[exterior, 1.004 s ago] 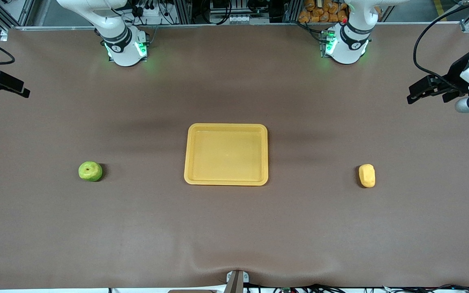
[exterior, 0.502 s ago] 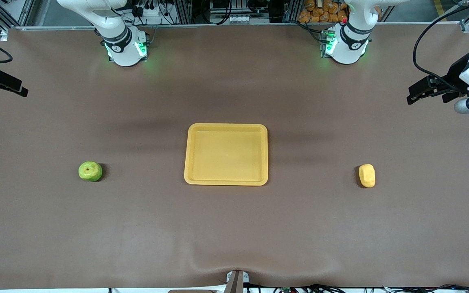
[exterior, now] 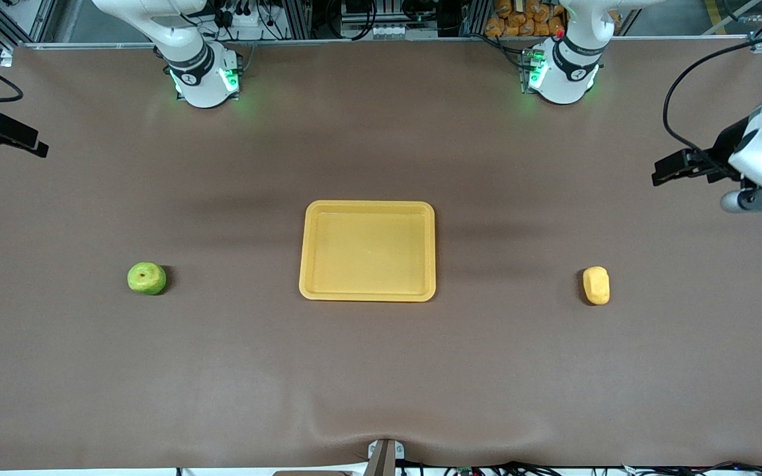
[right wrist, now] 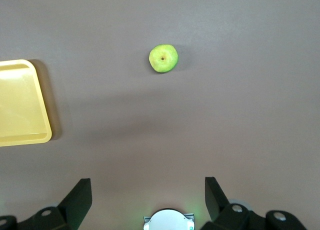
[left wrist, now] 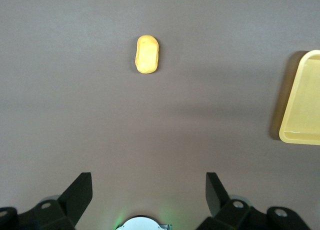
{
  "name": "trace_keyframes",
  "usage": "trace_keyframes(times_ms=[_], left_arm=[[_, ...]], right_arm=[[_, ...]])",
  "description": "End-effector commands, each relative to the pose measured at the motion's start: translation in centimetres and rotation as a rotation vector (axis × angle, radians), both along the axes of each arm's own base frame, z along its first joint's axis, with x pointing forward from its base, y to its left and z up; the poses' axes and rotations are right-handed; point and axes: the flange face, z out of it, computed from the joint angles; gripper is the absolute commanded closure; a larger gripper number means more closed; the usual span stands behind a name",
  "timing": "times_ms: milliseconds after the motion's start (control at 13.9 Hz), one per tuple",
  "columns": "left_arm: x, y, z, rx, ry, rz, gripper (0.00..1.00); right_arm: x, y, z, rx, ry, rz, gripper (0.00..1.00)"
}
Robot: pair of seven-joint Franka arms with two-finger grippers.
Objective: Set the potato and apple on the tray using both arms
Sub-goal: 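Reach the left gripper to the potato while the right gripper reaches the apple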
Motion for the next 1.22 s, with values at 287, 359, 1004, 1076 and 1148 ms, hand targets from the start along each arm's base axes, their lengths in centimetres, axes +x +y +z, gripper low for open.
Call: trace_keyframes(times_ms=[287, 359, 1004, 1076, 1148], left_arm=[[2.0, 1.0, -7.2, 0.01, -0.035, 0.002, 0.0], [2.1, 1.1, -8.4, 0.022, -0.048, -0.003, 0.0], [3.4, 1.3, -19.7, 0.018, -0.103, -0.013, 0.0], [3.6, 1.3, -20.6, 0.014, -0.117, -0.013, 0.0], [3.8, 1.3, -21.7, 0.012, -0.123, -0.015, 0.0]], right_arm=[[0.3, 1.3, 0.2, 0.016, -0.009, 0.026, 0.0], [0.5, 1.2, -0.1, 0.015, -0.003, 0.027, 0.0], [3.1, 2.6, -2.0, 0.005, 0.013, 0.053, 0.0], [3.8, 2.9, -2.3, 0.003, 0.016, 0.057, 0.0], [4.2, 3.1, -2.6, 0.002, 0.02, 0.06, 0.0]])
